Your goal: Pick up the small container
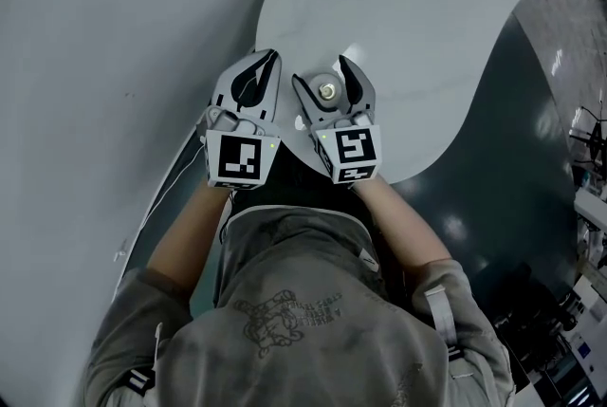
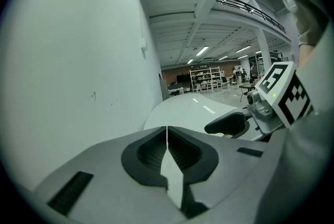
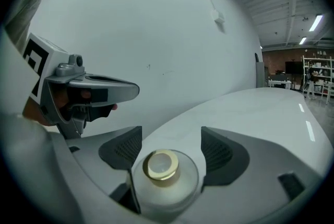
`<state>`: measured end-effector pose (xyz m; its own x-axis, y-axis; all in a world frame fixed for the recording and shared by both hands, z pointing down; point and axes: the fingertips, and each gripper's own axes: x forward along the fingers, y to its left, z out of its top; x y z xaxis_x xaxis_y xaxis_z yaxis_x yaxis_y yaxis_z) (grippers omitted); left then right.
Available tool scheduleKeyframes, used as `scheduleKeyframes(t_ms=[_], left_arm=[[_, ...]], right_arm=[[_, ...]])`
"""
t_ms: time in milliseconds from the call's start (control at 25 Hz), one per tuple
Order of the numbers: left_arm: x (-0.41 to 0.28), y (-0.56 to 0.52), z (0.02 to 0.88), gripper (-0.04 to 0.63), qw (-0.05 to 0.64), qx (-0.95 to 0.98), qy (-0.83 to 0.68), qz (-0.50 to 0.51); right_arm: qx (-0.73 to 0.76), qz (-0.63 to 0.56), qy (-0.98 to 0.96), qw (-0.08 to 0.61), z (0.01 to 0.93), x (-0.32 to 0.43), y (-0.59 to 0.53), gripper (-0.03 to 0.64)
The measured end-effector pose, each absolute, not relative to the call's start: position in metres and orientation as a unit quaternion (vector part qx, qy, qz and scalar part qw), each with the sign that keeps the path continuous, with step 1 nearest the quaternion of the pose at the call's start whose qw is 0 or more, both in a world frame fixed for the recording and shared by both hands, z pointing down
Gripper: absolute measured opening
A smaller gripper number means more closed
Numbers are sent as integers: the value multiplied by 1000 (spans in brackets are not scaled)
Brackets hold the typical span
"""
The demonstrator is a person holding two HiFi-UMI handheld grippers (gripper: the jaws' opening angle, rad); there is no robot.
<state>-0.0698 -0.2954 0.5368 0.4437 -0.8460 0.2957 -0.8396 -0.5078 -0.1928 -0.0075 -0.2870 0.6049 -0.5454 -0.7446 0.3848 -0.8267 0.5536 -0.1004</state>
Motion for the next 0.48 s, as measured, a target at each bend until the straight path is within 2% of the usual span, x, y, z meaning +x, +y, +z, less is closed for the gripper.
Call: scheduleKeyframes(t_ms=[320, 480], left_arm=[[-65, -294, 563, 20, 2, -859, 477, -186], [-65, -297, 568, 20, 0, -859, 476, -189]], right_arm=[[454, 151, -868, 134, 620, -10, -288, 324], [443, 143, -872, 149, 624, -17, -284, 333]])
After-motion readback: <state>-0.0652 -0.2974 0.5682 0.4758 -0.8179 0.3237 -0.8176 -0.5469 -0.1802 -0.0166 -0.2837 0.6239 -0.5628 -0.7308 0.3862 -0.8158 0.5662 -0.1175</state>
